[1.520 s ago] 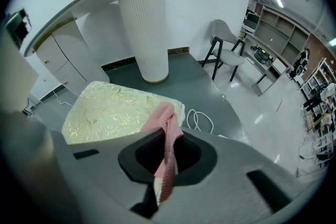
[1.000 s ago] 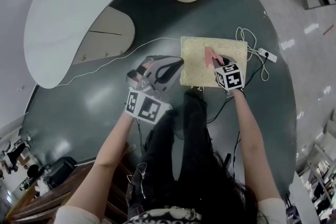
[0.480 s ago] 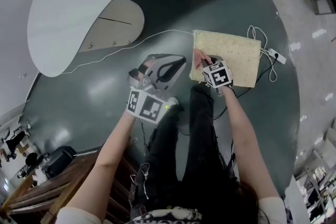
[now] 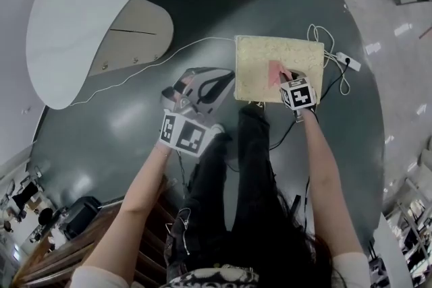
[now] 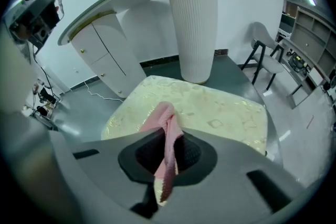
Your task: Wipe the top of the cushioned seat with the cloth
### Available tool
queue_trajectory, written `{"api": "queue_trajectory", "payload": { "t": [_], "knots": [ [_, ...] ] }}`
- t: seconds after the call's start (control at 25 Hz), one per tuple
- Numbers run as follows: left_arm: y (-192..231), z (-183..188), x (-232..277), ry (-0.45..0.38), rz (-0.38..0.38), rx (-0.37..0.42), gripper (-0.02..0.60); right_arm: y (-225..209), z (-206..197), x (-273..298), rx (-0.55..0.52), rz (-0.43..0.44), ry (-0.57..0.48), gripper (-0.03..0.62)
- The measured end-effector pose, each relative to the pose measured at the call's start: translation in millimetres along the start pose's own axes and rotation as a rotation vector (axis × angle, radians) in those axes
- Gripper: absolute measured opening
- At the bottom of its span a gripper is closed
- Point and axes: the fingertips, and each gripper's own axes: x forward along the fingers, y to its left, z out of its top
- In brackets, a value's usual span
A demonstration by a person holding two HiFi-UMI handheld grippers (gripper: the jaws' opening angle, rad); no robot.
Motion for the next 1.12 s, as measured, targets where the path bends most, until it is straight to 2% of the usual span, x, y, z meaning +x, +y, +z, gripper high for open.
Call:
{"api": "queue_trajectory", "payload": {
  "t": [0.4, 0.64, 0.88, 1.12],
  "knots": [
    [-33.9, 33.9, 43.3, -0.042, -0.106, 0.043, 0.012, -117.2, -66.2, -55.3, 0.142, -0.177, 0.031, 0.011],
    [-46.5, 45.3, 59.7, -0.048, -0.126, 0.045, 0.012, -156.7, -95.6, -77.1, 0.204, -0.236, 0.047, 0.011],
    [-49.7, 47.6, 58.1, -0.041, -0.129, 0.047, 0.012, -146.2, -88.9, -88.2, 0.203, -0.209, -0.002, 0.011],
    [-47.9, 41.0, 43.4, -0.024, -0.108, 0.032, 0.012, -83.1, -60.2, -90.4, 0.138, -0.099, -0.093, 0.011]
  ]
}}
